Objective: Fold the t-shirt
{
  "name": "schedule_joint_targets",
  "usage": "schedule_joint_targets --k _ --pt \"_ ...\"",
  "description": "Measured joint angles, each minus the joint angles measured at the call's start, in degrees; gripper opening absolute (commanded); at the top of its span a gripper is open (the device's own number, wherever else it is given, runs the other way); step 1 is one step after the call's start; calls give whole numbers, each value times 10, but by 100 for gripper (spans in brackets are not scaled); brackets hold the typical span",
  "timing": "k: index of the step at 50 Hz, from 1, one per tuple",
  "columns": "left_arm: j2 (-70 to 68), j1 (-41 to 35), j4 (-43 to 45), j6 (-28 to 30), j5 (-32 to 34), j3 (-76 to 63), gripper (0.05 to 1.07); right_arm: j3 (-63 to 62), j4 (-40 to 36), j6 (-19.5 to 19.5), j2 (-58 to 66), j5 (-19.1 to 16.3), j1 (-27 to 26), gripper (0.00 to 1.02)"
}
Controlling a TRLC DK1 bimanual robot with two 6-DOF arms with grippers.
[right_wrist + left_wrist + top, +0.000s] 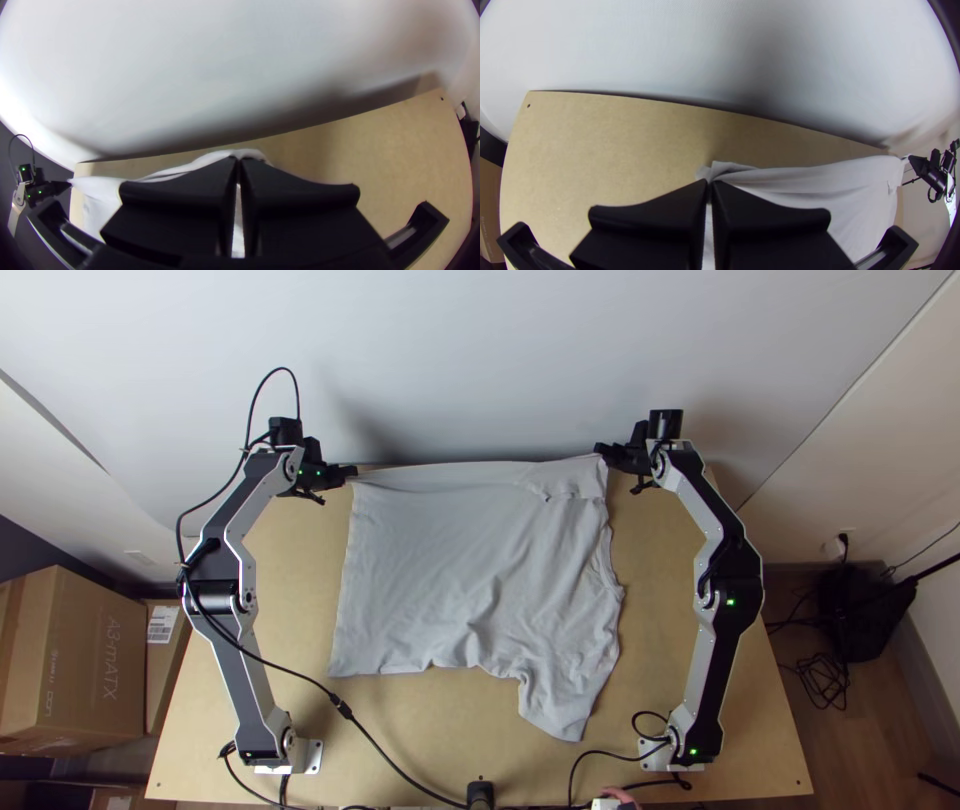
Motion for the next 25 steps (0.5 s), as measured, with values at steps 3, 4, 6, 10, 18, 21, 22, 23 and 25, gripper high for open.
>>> schedule_joint_targets --k 3,4,6,10,18,21,22,23,25 --pt "0 0 -9 -2 0 0 8 6 -22 0 4 0 0 2" --pt "0 0 -13 -3 0 0 8 9 -29 0 5 0 0 2" --pt "0 0 -21 -7 0 0 8 13 -45 0 5 0 0 2" --pt "0 0 -39 -10 0 0 8 20 -76 0 6 0 0 2" --pt "-15 0 -50 -17 0 -14 8 27 -124 1 6 0 0 2" --pt "-31 0 -50 -17 0 -33 8 27 -143 1 6 0 0 2" --pt "-37 0 -49 -17 0 -41 8 26 -146 1 6 0 0 2" --pt "-43 0 -48 -17 0 -47 8 24 -148 1 5 0 0 2" --pt "-56 0 -42 -17 0 -65 8 19 -150 1 3 0 0 2"
